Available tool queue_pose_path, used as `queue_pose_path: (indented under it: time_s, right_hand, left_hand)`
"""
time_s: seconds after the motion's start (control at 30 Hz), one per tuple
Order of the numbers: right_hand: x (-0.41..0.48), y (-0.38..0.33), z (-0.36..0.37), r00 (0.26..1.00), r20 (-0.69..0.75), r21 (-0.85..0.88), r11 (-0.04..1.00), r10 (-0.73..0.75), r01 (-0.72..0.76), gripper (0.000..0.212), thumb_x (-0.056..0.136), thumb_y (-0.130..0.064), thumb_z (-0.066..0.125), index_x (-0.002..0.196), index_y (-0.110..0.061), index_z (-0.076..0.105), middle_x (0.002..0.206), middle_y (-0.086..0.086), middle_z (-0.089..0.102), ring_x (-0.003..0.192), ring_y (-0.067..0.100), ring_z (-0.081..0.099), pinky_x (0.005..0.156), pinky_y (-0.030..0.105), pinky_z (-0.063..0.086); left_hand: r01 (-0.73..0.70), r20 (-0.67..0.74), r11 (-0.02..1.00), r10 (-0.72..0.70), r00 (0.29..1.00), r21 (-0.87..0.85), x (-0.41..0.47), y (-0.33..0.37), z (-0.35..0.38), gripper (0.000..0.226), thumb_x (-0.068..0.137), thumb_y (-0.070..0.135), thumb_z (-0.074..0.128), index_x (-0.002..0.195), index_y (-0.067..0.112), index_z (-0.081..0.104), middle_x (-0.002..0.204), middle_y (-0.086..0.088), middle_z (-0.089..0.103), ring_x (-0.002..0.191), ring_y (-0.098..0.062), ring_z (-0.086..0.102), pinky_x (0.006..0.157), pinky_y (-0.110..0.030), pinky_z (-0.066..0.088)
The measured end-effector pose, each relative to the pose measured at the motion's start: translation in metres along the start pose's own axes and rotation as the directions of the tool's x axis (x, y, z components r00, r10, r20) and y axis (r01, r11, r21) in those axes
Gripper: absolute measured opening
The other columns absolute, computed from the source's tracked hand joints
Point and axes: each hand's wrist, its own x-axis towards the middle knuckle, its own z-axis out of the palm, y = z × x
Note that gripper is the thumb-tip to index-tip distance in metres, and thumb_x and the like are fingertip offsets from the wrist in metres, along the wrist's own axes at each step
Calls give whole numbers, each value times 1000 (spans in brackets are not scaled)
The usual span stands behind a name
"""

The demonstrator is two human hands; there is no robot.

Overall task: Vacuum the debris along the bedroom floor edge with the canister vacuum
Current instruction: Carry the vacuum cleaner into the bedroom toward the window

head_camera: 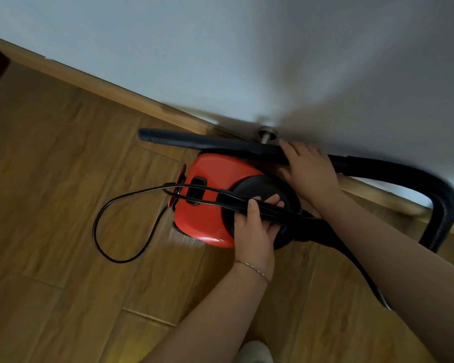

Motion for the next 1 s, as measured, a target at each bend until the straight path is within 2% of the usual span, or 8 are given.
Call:
queue_pose_path:
  time_s: [0.17, 0.27, 0.33, 0.43, 0.53, 0.63, 0.8, 1.0]
  right_hand:
    - [7, 0, -5, 999, 40, -14, 1000, 3, -3, 46, 89, -27, 53, 134, -18, 44, 116, 14, 59, 107, 36, 52, 87, 41, 38]
    - [-13, -4, -25, 998, 16, 6, 999, -54, 54, 44, 91, -32, 51, 132, -18, 45, 110, 14, 60, 101, 35, 54, 84, 41, 36]
    - [-27, -8, -47, 994, 25, 39, 993, -109, 108, 44, 92, -35, 50, 133, -19, 43, 109, 13, 60, 99, 34, 54, 82, 40, 38]
    - [-49, -19, -84, 979, 73, 87, 979, -191, 184, 49, 91, -44, 50, 134, -21, 42, 101, 10, 61, 88, 30, 56, 71, 37, 41]
    - [-75, -34, -126, 970, 123, 158, 969, -209, 189, 55, 91, -51, 44, 137, -20, 38, 92, 4, 60, 79, 21, 56, 65, 33, 45]
    - [-101, -49, -174, 966, 150, 291, 944, -208, 158, 57, 92, -50, 43, 140, -20, 36, 94, 1, 58, 77, 16, 55, 62, 29, 44]
    - [-140, -75, -270, 943, 168, 308, 924, -286, 225, 59, 92, -53, 38, 143, -25, 30, 99, -6, 54, 63, 6, 49, 53, 18, 39]
    - [-172, -112, -383, 918, 109, 257, 903, -380, 343, 60, 92, -56, 34, 146, -31, 19, 109, -12, 52, 69, 1, 51, 57, 13, 42]
  left_hand:
    - [-71, -59, 997, 72, 996, 14, 3, -2, 0, 22, 100, 24, 34, 108, 8, 47, 70, -4, 72, 75, -16, 70, 70, -30, 58]
    - [-109, -169, 990, 122, 978, 86, -3, 3, -4, 24, 100, 24, 35, 111, 6, 46, 62, -4, 69, 73, -21, 69, 76, -36, 56]
    - [-109, -249, 987, 137, 959, 120, -15, 10, -7, 22, 100, 24, 36, 106, 7, 47, 56, -1, 65, 70, -22, 68, 73, -36, 55]
    - [-95, -334, 989, 128, 934, 114, -44, 28, -8, 20, 100, 22, 36, 93, 8, 47, 56, -3, 55, 60, -19, 68, 60, -30, 56]
    - [-109, -362, 972, 179, 915, 207, -88, 56, -3, 26, 100, 22, 36, 80, 10, 48, 59, -4, 51, 59, -18, 65, 66, -34, 54]
    - [-102, -379, 954, 209, 901, 282, -140, 88, 4, 26, 100, 23, 37, 81, 12, 49, 61, -4, 51, 55, -16, 63, 64, -33, 55]
    - [-137, -402, 946, 252, 880, 294, -230, 147, 19, 25, 99, 23, 37, 81, 10, 48, 60, -2, 54, 41, -11, 52, 43, -23, 48]
    - [-233, -403, 927, 342, 849, 294, -324, 208, 37, 29, 100, 27, 34, 79, 11, 46, 54, 2, 51, 40, -12, 44, 46, -31, 40]
